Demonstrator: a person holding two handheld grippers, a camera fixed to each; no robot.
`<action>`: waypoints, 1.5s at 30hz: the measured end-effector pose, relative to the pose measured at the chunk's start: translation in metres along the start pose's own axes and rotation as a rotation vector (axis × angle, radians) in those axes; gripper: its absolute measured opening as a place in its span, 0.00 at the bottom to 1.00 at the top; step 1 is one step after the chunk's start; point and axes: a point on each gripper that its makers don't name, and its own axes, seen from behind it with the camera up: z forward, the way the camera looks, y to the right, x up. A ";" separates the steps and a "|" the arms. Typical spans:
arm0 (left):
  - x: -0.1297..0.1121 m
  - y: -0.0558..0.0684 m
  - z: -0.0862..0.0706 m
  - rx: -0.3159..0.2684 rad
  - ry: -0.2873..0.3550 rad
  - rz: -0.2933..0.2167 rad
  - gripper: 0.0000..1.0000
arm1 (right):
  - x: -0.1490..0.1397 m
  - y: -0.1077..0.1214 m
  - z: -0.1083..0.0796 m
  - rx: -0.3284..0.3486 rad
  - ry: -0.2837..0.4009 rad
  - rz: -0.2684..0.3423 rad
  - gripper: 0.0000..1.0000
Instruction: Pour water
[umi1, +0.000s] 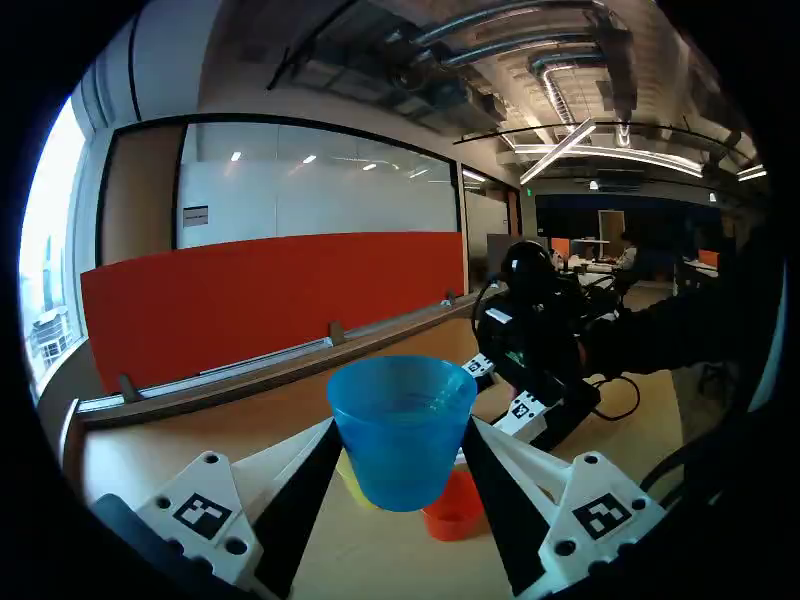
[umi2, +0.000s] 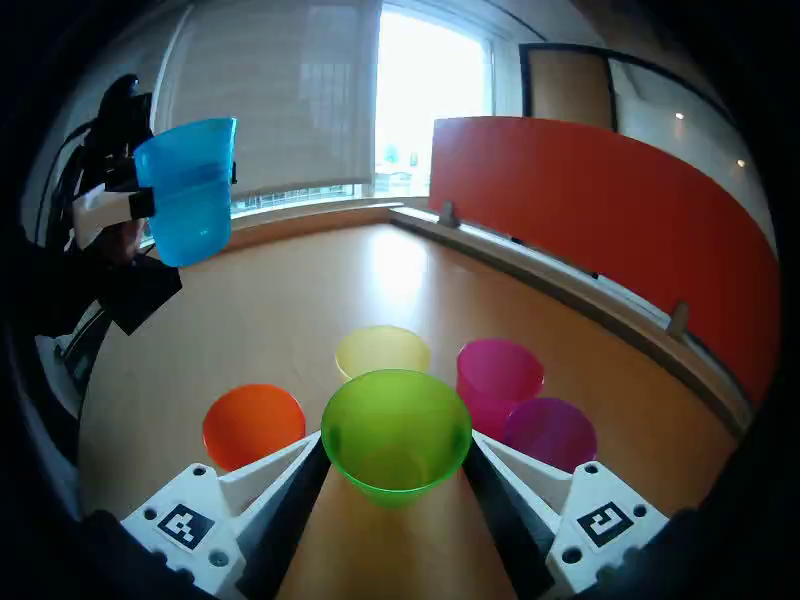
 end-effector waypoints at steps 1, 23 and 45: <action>0.000 0.000 0.000 0.000 -0.001 0.000 0.81 | 0.002 -0.001 -0.003 -0.002 0.005 0.000 0.90; 0.013 0.023 -0.001 -0.016 -0.001 0.022 0.81 | 0.042 -0.026 -0.061 -0.036 0.152 -0.021 0.91; 0.018 0.030 -0.002 -0.031 0.005 0.024 0.81 | 0.066 -0.043 -0.078 -0.036 0.270 -0.006 0.91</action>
